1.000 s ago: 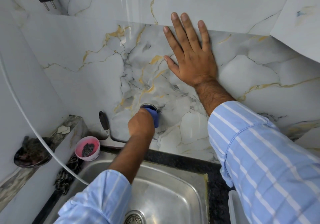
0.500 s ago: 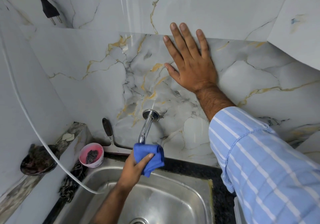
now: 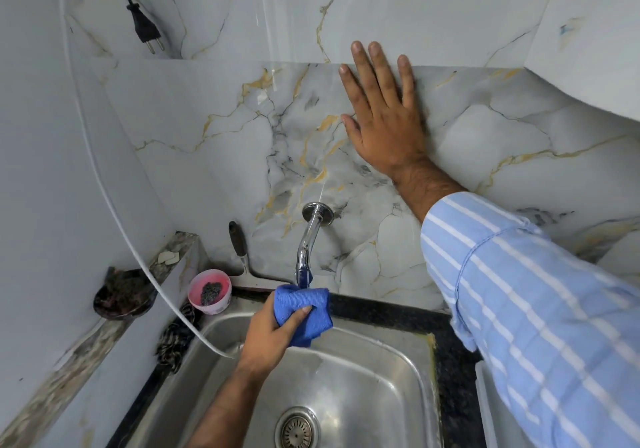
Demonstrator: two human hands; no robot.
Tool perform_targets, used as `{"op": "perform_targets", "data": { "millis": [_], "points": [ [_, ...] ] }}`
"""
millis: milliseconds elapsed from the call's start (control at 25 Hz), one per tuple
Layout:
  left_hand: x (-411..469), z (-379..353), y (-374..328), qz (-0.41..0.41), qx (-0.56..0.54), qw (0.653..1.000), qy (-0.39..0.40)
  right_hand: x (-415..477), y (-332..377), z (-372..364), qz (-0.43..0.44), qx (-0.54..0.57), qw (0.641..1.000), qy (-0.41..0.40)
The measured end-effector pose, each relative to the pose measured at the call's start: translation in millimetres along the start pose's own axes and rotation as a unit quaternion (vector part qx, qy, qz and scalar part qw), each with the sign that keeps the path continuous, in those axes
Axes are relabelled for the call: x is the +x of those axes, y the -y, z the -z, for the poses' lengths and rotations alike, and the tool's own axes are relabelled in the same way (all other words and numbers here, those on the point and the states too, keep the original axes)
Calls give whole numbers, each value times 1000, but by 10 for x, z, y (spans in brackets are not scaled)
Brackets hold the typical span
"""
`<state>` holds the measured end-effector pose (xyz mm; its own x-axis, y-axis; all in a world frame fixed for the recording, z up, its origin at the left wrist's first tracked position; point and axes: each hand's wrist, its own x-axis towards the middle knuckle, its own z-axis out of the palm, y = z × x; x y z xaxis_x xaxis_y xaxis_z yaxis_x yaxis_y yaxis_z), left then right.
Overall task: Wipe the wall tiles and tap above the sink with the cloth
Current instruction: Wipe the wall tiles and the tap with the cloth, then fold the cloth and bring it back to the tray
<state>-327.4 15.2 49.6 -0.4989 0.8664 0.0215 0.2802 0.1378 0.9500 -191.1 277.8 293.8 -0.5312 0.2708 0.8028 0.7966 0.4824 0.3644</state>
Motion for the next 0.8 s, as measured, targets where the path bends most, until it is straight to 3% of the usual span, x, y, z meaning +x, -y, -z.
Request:
{"op": "perform_targets", "data": {
  "millis": [80, 120, 200, 280, 320, 480, 640, 720, 800],
  "points": [
    [-63, 53, -175, -27, 23, 999, -20, -127, 245, 212, -12, 136, 986, 99],
    [-87, 74, -264, -39, 20, 999, -20, -257, 370, 330, 1, 242, 954, 177],
    [-120, 114, -449, -71, 29, 997, -18, -562, 579, 613, 3, 434, 834, 339],
    [-135, 141, -623, -108, 63, 992, -27, -807, 707, 818, 0, 498, 749, 437],
    [-148, 153, -707, -122, 78, 989, -33, -894, 741, 881, 12, 497, 736, 459],
    [-254, 199, -1005, -151, 127, 980, -37, -1068, 631, 1086, 15, 482, 759, 437],
    [-363, 268, -1195, -202, 148, 968, -29, -1183, 364, 1344, -83, 519, 741, 417],
    [-437, 318, -1270, -157, 101, 982, 13, -1269, 249, 1421, -152, 533, 728, 404],
    [-511, 332, -1289, -110, 30, 992, 62, -1410, 152, 1520, -215, 569, 690, 392]
  ]
}}
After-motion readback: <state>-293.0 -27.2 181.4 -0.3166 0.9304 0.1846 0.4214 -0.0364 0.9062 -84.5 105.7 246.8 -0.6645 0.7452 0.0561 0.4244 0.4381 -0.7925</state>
